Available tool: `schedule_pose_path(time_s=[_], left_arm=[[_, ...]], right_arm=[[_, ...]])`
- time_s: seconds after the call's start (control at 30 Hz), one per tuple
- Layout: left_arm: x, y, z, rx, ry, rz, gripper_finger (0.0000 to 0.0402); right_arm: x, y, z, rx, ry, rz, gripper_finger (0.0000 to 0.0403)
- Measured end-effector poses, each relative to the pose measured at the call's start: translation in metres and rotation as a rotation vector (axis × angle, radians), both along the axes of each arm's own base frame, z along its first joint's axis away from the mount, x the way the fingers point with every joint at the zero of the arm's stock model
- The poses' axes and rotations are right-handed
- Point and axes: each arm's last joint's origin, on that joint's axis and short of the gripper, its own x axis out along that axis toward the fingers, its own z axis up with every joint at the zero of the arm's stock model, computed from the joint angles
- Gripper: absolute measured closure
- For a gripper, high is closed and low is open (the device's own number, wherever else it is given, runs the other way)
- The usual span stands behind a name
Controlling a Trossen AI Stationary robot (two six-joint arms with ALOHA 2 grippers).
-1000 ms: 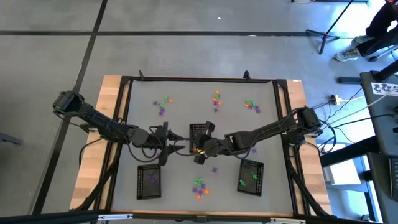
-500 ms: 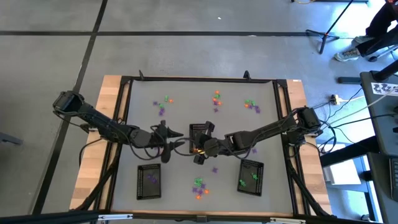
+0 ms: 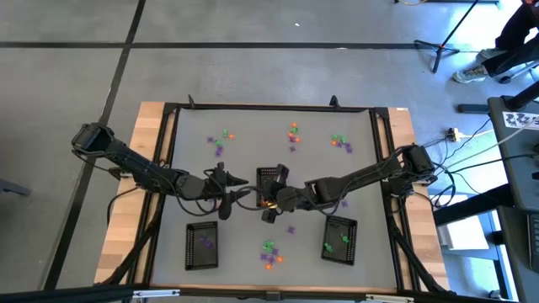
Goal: Sort Halloween decoration
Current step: Put the violet spider toy into the bottom left black bin
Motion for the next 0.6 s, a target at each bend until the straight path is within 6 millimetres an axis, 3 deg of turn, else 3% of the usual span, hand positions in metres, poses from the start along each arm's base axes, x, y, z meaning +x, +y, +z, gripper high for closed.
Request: schedule_pose_path(time_s=[0.2,0.5,0.6], left_arm=[[0.0003,0.0012,0.0001,0.018,0.003,0.002,0.0282],[0.0002,-0.0002,0.0,0.048,0.012,-0.023,0.0388],[0.0,-0.0001,-0.0006,0.051,0.02,-0.025,0.0396]], right_arm=[[0.0006,0.0003,0.0009,-0.007,-0.005,0.018,0.0402],[0.0005,0.0,0.0007,-0.012,-0.003,0.013,0.04],[0.0002,-0.0001,0.0005,-0.021,0.0,0.005,0.0381]])
